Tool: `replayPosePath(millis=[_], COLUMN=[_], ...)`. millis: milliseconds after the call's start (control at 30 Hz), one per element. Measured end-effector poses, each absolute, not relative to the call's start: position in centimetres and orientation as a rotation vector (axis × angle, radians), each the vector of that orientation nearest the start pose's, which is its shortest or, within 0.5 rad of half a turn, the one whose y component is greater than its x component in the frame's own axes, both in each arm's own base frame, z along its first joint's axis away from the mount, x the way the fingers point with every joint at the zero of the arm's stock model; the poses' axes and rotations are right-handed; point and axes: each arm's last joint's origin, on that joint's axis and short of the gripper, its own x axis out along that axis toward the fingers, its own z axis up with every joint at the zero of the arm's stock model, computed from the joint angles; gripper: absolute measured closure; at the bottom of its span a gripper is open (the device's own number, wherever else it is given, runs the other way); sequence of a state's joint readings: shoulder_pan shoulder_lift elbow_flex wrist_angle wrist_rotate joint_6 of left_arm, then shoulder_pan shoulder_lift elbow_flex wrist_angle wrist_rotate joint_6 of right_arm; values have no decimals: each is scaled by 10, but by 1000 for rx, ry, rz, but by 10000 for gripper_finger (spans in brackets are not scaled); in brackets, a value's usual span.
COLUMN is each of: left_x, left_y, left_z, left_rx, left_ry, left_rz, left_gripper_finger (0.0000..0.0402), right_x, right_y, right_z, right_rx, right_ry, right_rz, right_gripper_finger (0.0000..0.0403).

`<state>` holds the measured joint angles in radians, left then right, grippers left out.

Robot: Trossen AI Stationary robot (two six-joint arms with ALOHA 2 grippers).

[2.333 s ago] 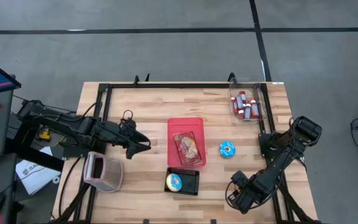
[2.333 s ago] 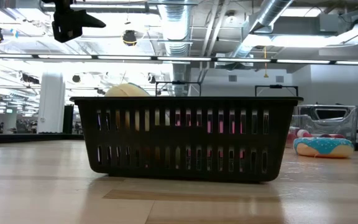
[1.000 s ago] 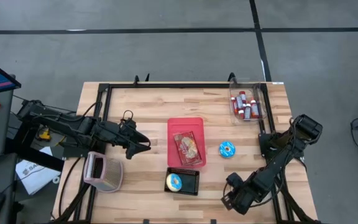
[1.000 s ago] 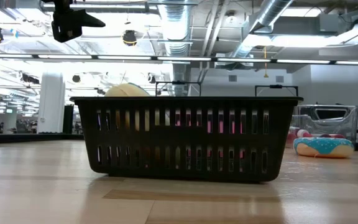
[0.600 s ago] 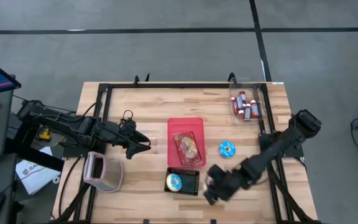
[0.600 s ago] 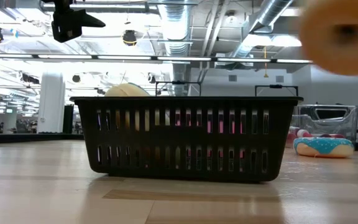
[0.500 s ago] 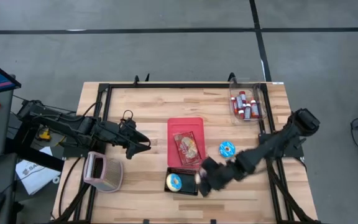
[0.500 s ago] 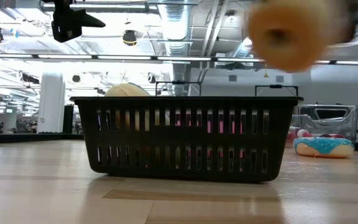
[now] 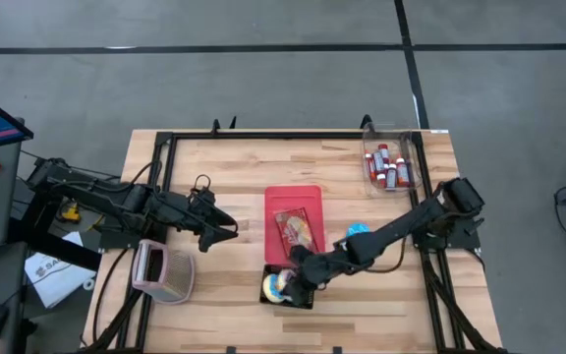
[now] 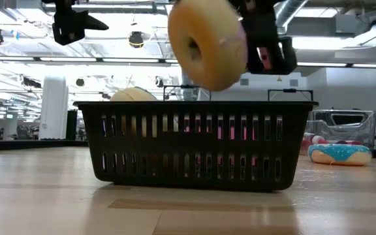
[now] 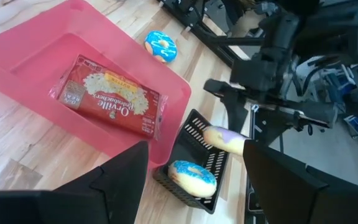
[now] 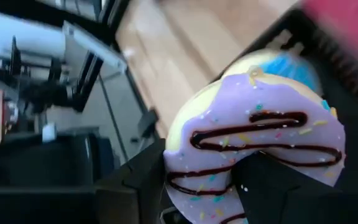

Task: Pick & Place Food Item
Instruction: Put the violet donut into the black bin

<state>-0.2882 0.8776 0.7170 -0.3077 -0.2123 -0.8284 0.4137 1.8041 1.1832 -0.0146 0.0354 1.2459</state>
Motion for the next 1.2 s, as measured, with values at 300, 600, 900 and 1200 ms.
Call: replayPosePath(millis=[300, 600, 900, 1200], left_x=[181, 180, 180, 180], left_y=[-52, -56, -57, -57], left_z=[283, 283, 283, 283], left_rx=[-709, -721, -727, -729], left_ry=[471, 480, 481, 481], left_rz=[102, 77, 74, 74], left_gripper_finger=[141, 141, 141, 141], right_x=[379, 377, 378, 379], right_y=[170, 172, 168, 166], right_z=[186, 174, 173, 174], right_rx=[1004, 976, 951, 952], right_ry=[815, 862, 860, 848], right_rz=[-78, -114, -130, -131], right_gripper_finger=[235, 235, 231, 211])
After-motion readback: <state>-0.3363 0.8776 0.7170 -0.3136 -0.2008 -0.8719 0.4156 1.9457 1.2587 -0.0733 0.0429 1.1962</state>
